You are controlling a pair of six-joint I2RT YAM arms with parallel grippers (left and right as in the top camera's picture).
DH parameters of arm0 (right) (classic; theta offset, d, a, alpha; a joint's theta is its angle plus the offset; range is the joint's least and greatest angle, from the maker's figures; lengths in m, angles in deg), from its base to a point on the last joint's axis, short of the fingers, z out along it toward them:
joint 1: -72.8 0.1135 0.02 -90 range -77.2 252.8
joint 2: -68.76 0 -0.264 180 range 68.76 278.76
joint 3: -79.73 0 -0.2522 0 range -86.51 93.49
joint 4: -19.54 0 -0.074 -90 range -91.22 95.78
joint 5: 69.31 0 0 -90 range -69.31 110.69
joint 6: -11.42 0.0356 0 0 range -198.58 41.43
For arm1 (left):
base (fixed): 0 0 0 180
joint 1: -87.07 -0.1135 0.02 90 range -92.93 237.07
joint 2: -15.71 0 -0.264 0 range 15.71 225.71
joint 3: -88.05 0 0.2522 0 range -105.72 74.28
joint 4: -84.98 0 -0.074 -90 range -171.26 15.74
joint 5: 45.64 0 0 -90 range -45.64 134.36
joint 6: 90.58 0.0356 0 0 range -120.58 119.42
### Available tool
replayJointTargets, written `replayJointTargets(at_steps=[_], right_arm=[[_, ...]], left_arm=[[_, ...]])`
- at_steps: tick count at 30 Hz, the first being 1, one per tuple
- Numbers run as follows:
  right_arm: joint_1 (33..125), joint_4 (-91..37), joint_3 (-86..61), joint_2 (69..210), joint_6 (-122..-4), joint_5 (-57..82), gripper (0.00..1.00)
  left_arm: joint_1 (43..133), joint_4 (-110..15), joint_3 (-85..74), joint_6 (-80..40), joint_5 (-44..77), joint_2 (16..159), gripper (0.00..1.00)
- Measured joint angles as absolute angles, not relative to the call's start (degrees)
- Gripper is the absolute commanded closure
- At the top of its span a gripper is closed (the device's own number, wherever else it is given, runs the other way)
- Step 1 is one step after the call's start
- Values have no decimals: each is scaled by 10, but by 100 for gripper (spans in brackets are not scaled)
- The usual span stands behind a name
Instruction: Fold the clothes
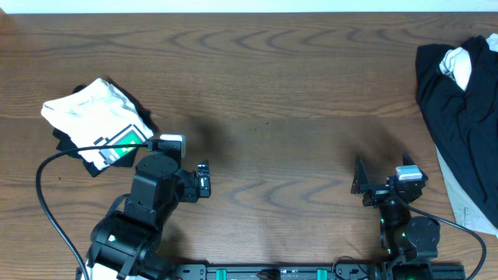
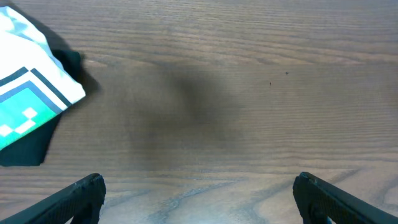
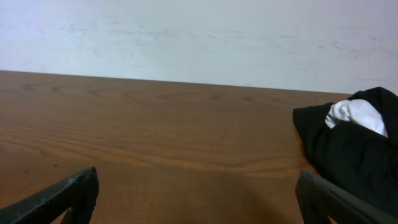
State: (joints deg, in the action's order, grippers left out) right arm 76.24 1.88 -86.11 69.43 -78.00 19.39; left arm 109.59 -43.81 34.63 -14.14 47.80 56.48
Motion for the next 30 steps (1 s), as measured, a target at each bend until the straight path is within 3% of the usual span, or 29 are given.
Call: replayJointTargets(at_steps=[18, 30], right_arm=[[762, 19, -861, 694, -780, 194, 1], [762, 19, -861, 694, -780, 194, 1]], left_arm=[[1096, -438, 347, -141, 478, 550, 2], [1007, -458, 531, -141, 478, 332, 2]])
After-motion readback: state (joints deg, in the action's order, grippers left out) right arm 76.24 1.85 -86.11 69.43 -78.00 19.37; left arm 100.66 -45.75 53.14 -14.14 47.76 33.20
